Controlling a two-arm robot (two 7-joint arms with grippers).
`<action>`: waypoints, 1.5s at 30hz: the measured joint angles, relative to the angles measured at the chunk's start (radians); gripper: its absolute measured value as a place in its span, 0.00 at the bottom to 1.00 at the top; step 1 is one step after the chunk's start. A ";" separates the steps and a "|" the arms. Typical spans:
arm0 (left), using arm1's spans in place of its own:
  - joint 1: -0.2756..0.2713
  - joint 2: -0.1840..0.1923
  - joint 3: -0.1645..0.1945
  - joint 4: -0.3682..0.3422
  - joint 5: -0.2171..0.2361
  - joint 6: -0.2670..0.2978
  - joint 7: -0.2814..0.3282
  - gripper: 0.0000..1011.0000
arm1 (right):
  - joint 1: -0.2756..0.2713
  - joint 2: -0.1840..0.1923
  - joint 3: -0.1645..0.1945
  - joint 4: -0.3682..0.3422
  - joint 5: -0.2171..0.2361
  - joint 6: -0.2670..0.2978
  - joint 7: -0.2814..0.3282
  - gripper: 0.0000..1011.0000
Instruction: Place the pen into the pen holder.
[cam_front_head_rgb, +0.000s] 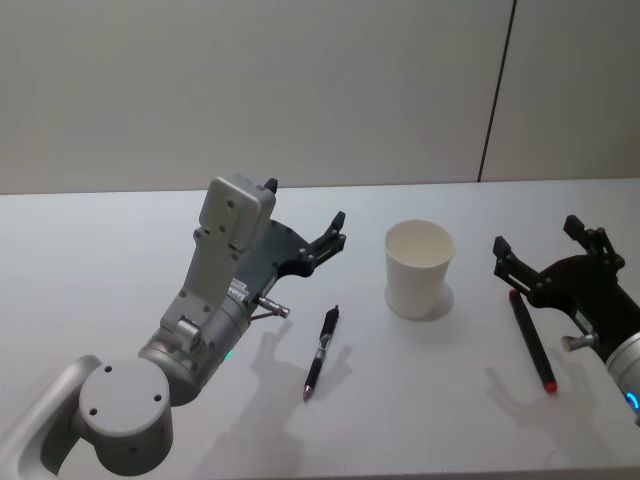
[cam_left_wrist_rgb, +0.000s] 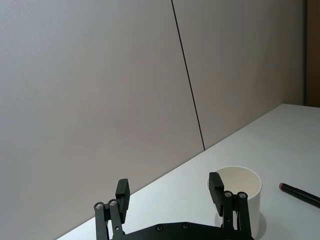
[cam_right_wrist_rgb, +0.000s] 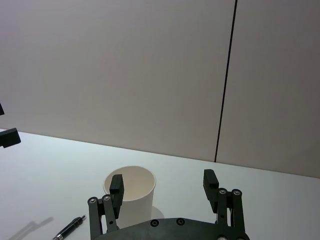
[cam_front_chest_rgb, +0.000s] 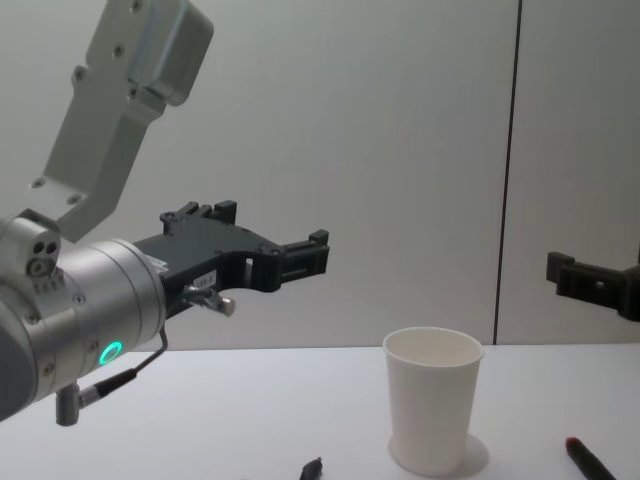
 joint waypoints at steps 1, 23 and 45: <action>0.000 0.000 0.000 0.000 0.000 0.000 0.000 1.00 | 0.000 0.000 0.000 0.000 0.000 0.000 0.000 0.99; 0.000 0.000 0.000 0.000 0.000 0.000 0.000 1.00 | 0.000 0.000 0.000 0.000 0.000 0.000 0.000 0.99; 0.000 0.000 0.000 0.000 0.000 0.000 0.000 1.00 | 0.016 -0.008 0.002 0.009 -0.013 0.016 -0.010 0.99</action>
